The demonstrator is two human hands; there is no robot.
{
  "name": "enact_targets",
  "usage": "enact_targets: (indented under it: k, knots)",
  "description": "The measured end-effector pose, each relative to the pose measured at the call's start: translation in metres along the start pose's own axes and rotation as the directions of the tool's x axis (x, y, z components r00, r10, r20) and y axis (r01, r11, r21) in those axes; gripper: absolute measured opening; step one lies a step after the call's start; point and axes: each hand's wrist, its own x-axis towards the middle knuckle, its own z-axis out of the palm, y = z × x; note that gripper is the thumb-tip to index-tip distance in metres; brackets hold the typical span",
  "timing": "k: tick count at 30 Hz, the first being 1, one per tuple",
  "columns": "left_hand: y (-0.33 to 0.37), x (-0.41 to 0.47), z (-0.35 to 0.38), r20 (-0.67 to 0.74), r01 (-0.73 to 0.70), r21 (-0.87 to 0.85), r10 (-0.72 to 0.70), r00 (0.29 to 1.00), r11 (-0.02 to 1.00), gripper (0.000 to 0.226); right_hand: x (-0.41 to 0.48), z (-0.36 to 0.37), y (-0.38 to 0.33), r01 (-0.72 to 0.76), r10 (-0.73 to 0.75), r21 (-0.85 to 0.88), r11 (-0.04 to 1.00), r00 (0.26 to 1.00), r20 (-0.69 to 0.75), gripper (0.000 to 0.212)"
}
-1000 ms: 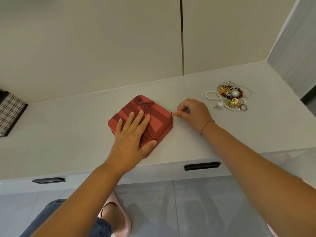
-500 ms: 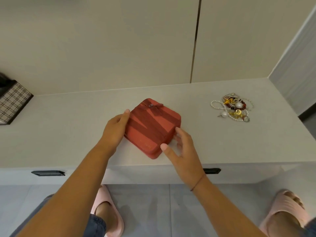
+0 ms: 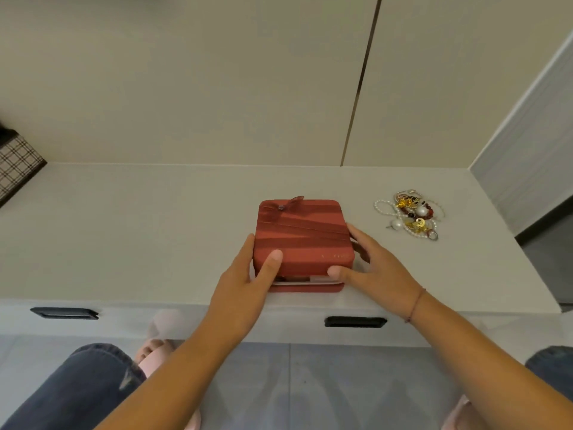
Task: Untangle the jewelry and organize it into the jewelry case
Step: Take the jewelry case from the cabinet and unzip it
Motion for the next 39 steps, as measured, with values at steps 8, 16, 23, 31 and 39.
enact_targets:
  k: [8, 16, 23, 31, 39]
  knots:
    - [0.012, 0.029, -0.018, -0.103, -0.128, -0.121, 0.116, 0.988, 0.984, 0.060, 0.036, -0.022, -0.026, 0.052, -0.056, -0.035, 0.998, 0.989, -0.136, 0.055]
    - [0.022, 0.097, -0.010, -0.020, -0.208, -0.158, 0.208, 0.978, 0.965, 0.051, 0.083, -0.015, -0.011, 0.034, -0.017, 0.195, 0.980, 0.996, -0.087, 0.042]
    - [-0.009, 0.140, -0.003, 0.094, -0.105, -0.193, 0.125, 0.988, 0.975, 0.065, 0.117, 0.004, 0.017, 0.010, 0.017, 0.362, 0.932, 0.997, -0.074, 0.052]
    - [-0.005, 0.149, -0.031, 0.057, -0.014, -0.202, 0.026, 0.998, 0.979, 0.045, 0.141, 0.041, 0.000, 0.035, 0.020, 0.441, 0.897, 0.993, -0.120, 0.065]
    - [-0.008, 0.166, -0.075, 0.038, 0.051, -0.246, -0.043, 0.998, 0.968, 0.051, 0.176, 0.080, -0.013, 0.030, 0.021, 0.459, 0.888, 0.994, -0.104, 0.082]
